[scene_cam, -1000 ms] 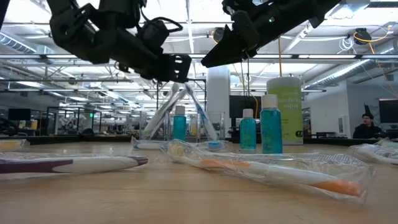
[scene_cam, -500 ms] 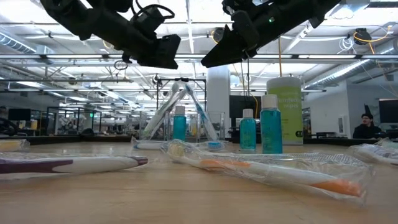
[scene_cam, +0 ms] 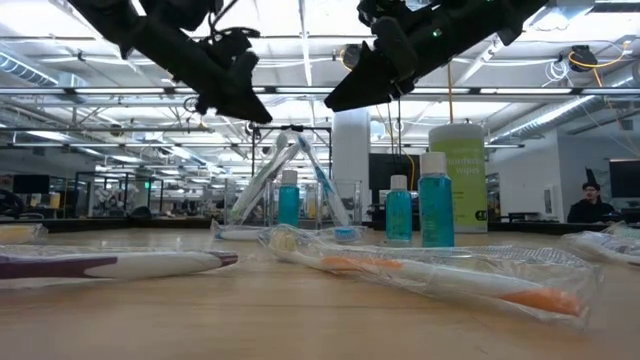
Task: Pick & Place toothbrushing station
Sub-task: Put the left green toothbrush into the transparent organizer
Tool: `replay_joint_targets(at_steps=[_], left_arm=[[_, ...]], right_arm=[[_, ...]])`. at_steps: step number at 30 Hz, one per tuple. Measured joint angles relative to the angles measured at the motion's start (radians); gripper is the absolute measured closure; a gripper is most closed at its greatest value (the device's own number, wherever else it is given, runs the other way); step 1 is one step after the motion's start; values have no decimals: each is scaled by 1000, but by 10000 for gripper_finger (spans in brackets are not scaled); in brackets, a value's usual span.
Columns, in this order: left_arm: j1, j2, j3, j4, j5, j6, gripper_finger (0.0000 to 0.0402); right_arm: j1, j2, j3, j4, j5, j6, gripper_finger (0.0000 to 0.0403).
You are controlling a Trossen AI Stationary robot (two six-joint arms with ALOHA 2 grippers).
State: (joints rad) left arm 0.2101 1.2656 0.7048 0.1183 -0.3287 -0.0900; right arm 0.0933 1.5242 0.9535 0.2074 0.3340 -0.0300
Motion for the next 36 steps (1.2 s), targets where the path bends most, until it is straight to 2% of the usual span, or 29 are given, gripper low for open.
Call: replay_joint_targets(at_steps=[5,11,16,19,24,29,36], left_arm=[[62,25,-1,8,99,12,306],[123,-1,0,32,149,16,217],[145,17,0,68,246,-52,151],[138,57,0,90,215,-62,132],[138,116,0,163,170,-63,127],[138,123,0,181,118,-63,147],[144,123,0,179,197,-70,199]], right_arm=[[0,0,0,8,0,4,192],[0,0,0,8,0,21,192],[0,0,0,9,0,19,192],[0,0,0,10,0,10,192],[0,0,0,12,0,2,192],[0,0,0,13,0,0,192],[0,0,0,13,0,-9,192]])
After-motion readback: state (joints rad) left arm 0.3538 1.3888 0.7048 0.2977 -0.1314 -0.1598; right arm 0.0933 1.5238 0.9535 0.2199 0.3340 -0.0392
